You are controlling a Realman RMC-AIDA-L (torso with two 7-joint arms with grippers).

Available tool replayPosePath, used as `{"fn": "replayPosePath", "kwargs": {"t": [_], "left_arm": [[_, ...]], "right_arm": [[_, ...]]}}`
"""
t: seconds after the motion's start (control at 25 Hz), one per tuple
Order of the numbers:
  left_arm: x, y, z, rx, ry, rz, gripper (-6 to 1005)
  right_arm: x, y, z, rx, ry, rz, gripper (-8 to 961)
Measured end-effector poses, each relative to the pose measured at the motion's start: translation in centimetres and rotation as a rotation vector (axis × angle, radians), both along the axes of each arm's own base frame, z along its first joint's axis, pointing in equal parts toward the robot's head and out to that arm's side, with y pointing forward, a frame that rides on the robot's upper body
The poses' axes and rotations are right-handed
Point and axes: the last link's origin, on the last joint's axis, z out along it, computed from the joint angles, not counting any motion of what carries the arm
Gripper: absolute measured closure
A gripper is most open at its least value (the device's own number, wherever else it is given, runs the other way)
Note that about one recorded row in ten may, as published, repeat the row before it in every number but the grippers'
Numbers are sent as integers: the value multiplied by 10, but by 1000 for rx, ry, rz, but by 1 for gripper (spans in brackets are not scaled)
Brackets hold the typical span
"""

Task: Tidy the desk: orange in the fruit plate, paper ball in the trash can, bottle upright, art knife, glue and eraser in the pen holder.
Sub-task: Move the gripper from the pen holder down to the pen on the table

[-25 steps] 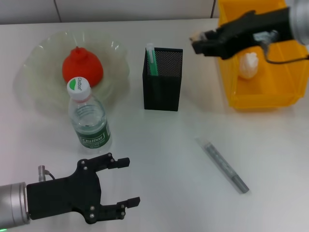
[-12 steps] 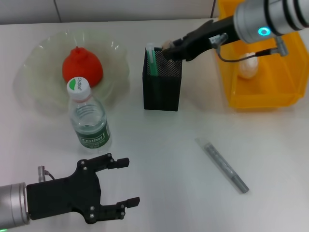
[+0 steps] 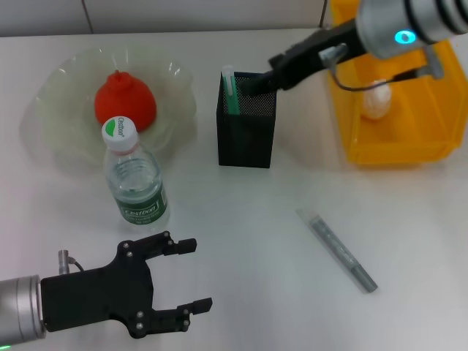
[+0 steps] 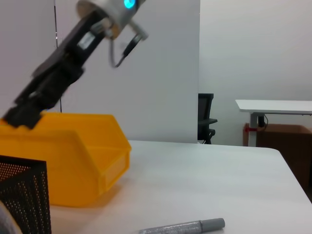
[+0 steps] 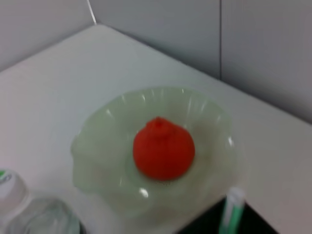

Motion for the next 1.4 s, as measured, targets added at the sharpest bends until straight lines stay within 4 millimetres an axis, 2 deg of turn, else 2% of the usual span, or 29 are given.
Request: {"fn": "replayPosePath", "kwargs": {"t": [0.16, 0.32, 0.36, 0.44, 0.56, 1.16, 1.4], "left_arm": [[0, 1, 0, -1, 0, -2, 197], [0, 1, 1, 3, 1, 0, 197], [0, 1, 1, 3, 1, 0, 197], [0, 1, 1, 3, 1, 0, 197], [0, 2, 1, 2, 2, -3, 197], [1, 2, 0, 2, 1, -8, 197], [1, 2, 0, 2, 1, -8, 197]], "right_arm": [[1, -30, 16, 10, -122, -59, 238], [13, -56, 9, -3, -243, -87, 131], [22, -66, 1, -36, -278, -112, 131], [26, -69, -3, -52, -290, -123, 132], [42, -77, -21, -111, -328, -170, 133], [66, -70, -54, -173, -372, -240, 137], [72, -69, -59, -178, -379, -263, 325]]}}
